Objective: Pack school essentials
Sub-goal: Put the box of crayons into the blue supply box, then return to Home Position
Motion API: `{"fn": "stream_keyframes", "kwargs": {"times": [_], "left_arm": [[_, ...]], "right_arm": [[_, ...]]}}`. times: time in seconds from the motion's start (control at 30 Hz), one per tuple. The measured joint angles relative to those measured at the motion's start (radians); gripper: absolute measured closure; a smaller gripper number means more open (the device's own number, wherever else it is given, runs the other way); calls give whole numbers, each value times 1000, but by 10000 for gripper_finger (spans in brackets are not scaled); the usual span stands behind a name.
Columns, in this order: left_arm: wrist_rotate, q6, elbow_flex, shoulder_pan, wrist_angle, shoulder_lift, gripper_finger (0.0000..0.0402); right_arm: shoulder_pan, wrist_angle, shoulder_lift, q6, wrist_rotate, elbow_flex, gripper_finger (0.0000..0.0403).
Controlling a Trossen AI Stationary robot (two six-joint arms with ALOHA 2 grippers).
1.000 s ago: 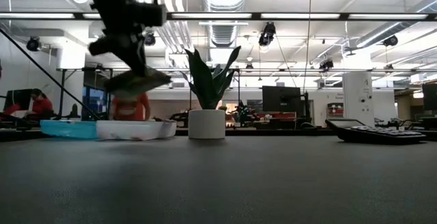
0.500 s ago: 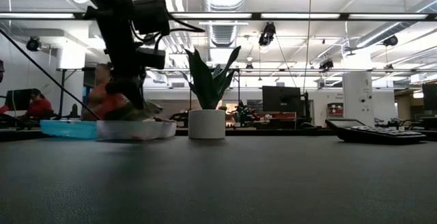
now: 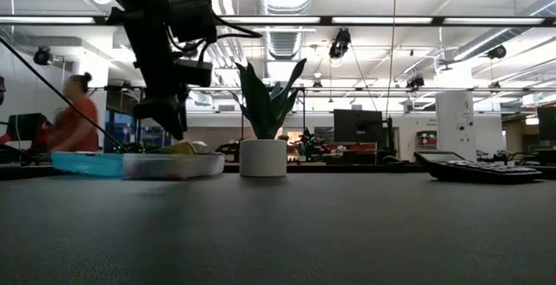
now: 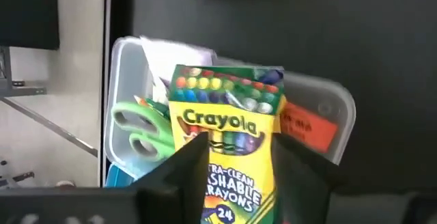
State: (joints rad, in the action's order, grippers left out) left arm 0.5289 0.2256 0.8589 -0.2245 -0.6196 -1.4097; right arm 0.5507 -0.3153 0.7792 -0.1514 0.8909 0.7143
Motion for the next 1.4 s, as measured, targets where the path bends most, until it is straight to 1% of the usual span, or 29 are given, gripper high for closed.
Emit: {"fn": "stream_keyframes", "kwargs": {"times": [0.13, 0.23, 0.3, 0.33, 0.4, 0.47, 0.6, 0.67, 0.73, 0.8, 0.87, 0.93, 1.0, 1.03, 1.07, 1.17, 1.23, 1.4], "left_arm": [[0, -1, 6, 20, -93, 10, 235], [0, -23, 33, 42, -173, 25, 227], [1, -45, 40, 52, -174, 46, 227], [2, -63, 36, 54, -149, 61, 227], [4, -113, 17, 53, -43, 84, 227], [10, -154, -12, 49, 10, 101, 227], [70, -228, -70, 47, 117, 123, 227], [83, -254, -88, 52, 159, 132, 227], [81, -244, -89, 94, 197, 152, 227], [77, -197, -89, 167, 281, 195, 227], [76, -126, -92, 246, 418, 241, 227], [76, -46, -105, 322, 538, 295, 227], [77, 16, -127, 389, 636, 347, 227], [75, 35, -140, 416, 660, 377, 227], [76, 42, -153, 439, 671, 405, 227], [79, 44, -186, 483, 690, 488, 227], [79, 58, -225, 497, 718, 544, 227], [80, 93, -343, 499, 784, 695, 227]], "right_arm": [[0, -2, 0, 10, 0, 0, 394], [0, -2, 0, 13, 0, 0, 394], [0, -4, 0, 19, 0, 0, 394], [0, -4, 0, 20, 0, 0, 394], [0, -9, 0, 20, 0, 0, 394], [0, -12, 0, 21, 0, 0, 394], [0, -19, 0, 21, 0, 0, 394], [0, -21, 0, 20, 0, 0, 394], [0, -24, 0, 20, 0, 0, 394], [0, -20, -2, 1, -3, -7, 394], [0, 12, -7, -35, -28, -25, 394], [-3, 90, -19, -100, -58, -59, 394], [-19, 210, -41, -178, -116, -104, 394], [-34, 275, -55, -217, -171, -128, 394], [-52, 336, -68, -248, -231, -152, 394], [-129, 511, -111, -316, -458, -229, 394], [-195, 584, -137, -320, -567, -274, 394], [-351, 618, -184, -265, -693, -369, 394]]}}
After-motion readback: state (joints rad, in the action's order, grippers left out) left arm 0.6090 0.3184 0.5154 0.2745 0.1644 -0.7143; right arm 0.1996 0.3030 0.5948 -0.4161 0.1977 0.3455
